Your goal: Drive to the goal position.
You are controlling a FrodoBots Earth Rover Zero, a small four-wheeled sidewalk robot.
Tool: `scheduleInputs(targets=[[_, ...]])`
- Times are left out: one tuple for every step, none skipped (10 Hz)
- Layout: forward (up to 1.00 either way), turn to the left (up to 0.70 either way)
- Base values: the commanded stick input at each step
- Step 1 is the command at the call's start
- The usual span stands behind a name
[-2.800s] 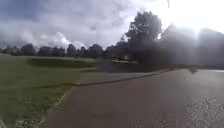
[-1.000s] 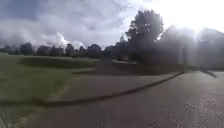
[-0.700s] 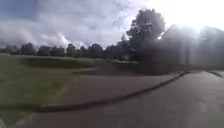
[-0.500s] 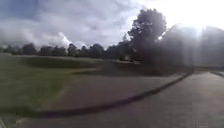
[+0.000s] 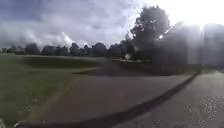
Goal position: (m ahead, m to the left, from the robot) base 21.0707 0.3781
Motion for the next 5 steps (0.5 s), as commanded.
scheduleInputs(targets=[[0.70,0.00],[0.70,0.00],[0.70,0.00],[0.70,0.00],[0.70,0.00]])
